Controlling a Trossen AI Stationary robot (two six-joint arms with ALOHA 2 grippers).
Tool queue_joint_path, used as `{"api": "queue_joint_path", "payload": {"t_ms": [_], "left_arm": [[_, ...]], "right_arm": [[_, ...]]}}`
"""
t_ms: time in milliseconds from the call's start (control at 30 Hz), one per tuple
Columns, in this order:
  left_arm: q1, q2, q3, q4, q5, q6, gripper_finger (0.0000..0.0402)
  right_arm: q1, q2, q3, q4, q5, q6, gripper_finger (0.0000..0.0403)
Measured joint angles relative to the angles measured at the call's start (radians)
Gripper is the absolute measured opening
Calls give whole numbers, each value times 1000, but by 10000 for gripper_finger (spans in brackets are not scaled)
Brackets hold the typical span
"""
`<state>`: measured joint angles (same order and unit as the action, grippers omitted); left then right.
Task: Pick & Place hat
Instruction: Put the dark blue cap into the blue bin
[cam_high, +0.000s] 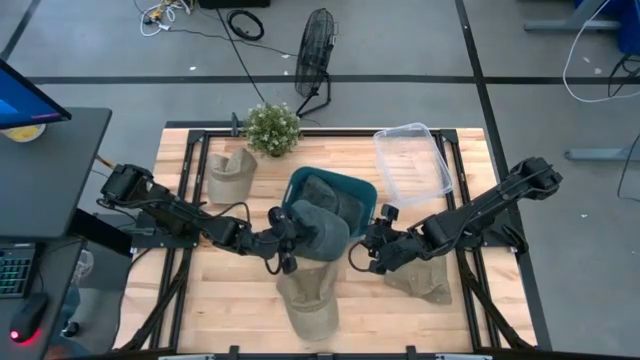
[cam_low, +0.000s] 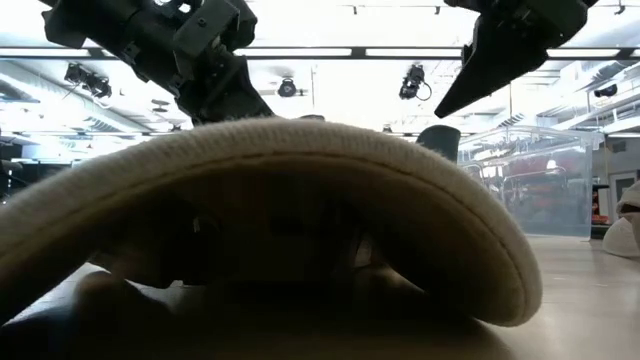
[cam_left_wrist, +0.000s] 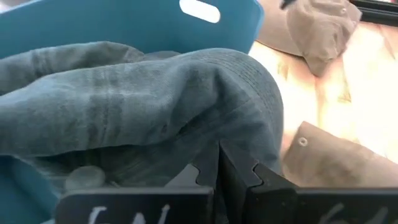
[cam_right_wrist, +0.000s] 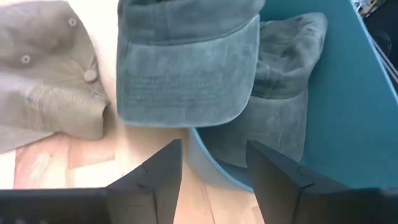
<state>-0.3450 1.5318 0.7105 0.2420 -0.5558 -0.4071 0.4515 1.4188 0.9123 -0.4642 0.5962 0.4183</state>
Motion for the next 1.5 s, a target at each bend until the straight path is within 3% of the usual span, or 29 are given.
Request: {"api": "queue_joint_path", "payload": {"t_ms": [100,300,400,667,933,1133,1267,1433,1500], "left_arm": [[15,2,0,53,-30,38,14],[62,1,2,332,-70,306,14],[117,1,13,343,-76,342,8],[225,0,45,465,-77,443,4],[264,33,45,536,-77,470,3],[288,135,45,507,-49,286,3],[296,220,45,518,-43,179,2],[297,253,44,526,-47,126,3],[295,253,44,529,-47,138,3]], "right_arm": [[0,10,0,2,-9,0,182],[0,12,0,27,-11,-45,182],[0,12,0,60,-9,-91,182],[4,12,0,87,123,-238,182],[3,12,0,117,286,-363,182],[2,11,0,276,444,-560,182],[-32,11,0,453,402,-688,182],[-143,13,0,445,95,-658,165],[-188,28,0,419,37,-607,148]]}}
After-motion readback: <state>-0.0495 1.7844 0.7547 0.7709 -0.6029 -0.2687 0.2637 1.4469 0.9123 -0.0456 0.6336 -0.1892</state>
